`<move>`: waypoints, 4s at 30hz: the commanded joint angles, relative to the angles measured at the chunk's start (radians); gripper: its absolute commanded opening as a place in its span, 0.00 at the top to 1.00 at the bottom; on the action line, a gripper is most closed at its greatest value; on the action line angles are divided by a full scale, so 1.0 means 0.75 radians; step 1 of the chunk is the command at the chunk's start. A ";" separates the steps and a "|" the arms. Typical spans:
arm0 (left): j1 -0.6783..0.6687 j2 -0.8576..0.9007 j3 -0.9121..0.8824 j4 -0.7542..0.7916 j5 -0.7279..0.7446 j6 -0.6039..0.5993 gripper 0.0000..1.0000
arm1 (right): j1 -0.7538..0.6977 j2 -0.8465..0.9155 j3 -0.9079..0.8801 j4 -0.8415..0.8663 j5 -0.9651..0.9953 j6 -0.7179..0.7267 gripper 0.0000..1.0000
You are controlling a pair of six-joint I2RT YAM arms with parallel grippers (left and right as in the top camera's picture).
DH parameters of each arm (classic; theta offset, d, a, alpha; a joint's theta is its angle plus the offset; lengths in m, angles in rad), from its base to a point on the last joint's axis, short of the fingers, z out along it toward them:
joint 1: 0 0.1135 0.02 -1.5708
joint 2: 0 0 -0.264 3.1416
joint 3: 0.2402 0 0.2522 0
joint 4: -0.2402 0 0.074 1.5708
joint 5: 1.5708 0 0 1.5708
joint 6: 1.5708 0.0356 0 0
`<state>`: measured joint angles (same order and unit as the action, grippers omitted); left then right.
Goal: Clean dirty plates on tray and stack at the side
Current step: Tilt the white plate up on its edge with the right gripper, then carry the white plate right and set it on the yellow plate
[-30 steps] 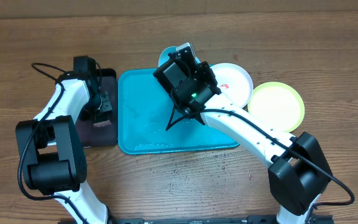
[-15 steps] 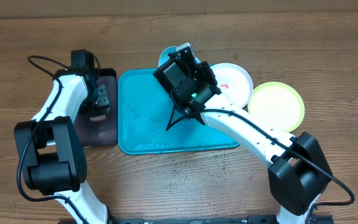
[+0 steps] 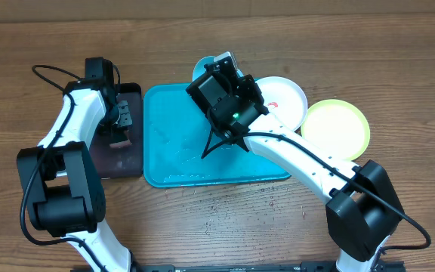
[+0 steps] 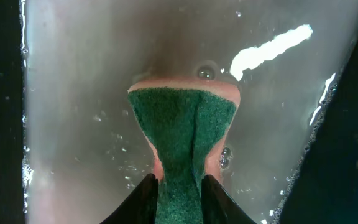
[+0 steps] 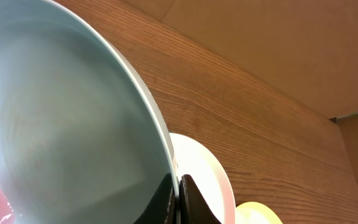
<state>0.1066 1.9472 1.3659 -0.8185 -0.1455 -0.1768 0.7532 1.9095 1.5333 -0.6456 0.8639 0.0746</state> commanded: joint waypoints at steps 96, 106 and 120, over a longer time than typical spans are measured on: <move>0.007 0.038 -0.115 0.085 0.015 -0.038 0.96 | -1.475 -0.242 -0.328 -0.492 -1.227 0.634 0.96; 0.007 0.038 -0.115 0.084 0.015 -0.038 0.96 | -1.452 -0.242 -0.352 -0.543 -1.309 0.588 0.96; 0.007 0.038 -0.115 0.085 0.010 -0.038 0.96 | -1.408 -0.242 -0.350 -0.551 -1.370 0.572 0.54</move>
<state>0.1066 1.9583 1.3018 -0.7441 -0.1432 -0.1997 -0.3050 1.7607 1.2694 -1.0752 -0.1226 0.5179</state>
